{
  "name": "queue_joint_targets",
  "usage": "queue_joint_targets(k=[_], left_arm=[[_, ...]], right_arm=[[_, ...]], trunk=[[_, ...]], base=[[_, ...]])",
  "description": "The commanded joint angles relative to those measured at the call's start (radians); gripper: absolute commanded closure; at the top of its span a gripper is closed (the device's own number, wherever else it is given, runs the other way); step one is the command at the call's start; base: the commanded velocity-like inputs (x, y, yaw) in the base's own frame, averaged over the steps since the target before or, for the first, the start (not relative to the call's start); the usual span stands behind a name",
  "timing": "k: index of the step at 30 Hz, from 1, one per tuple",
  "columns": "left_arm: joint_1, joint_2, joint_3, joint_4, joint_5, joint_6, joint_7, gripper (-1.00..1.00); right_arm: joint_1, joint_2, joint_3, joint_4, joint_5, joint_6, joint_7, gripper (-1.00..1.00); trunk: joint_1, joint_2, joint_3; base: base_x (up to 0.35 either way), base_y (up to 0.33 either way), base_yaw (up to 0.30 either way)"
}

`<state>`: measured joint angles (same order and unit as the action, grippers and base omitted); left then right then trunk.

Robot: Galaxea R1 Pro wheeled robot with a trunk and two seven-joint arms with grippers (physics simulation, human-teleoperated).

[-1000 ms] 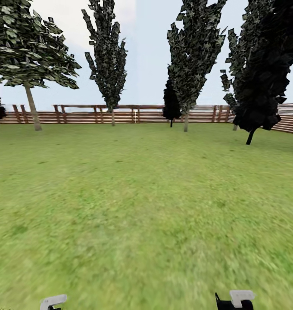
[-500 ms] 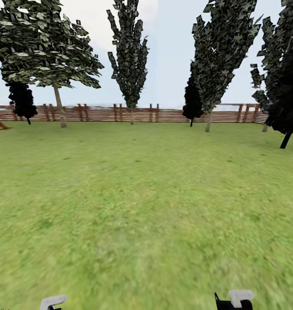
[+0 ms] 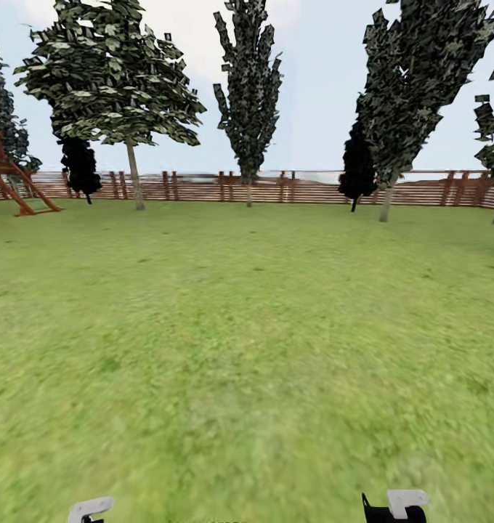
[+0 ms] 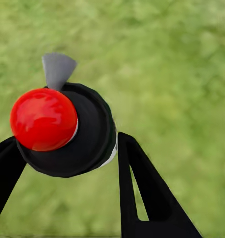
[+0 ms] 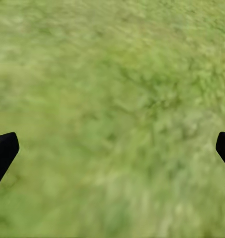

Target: In the garden, pick up the pesticide atomizer on the floor and spray pesticide onto both trees until each tree trunk is fully covered.

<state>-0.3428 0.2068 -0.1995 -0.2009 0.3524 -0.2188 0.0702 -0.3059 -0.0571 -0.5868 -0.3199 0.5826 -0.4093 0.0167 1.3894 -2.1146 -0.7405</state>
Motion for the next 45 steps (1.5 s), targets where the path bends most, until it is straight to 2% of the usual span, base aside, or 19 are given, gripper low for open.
queue_joint_targets(k=[1, 45], left_arm=[[-0.001, 0.0, -0.011, 0.0, 0.003, -0.002, 0.014, 1.0], [-0.001, 0.0, -0.011, 0.001, 0.003, -0.002, 0.014, 1.0]], right_arm=[[-0.001, 0.0, -0.008, 0.0, 0.01, -0.005, 0.002, -1.0], [-0.001, 0.003, -0.008, 0.001, 0.011, -0.005, 0.005, -1.0]], trunk=[[0.0, 0.0, -0.002], [0.0, 0.0, -0.054]], base=[[0.0, 0.0, 0.244], [0.0, 0.0, 0.205]])
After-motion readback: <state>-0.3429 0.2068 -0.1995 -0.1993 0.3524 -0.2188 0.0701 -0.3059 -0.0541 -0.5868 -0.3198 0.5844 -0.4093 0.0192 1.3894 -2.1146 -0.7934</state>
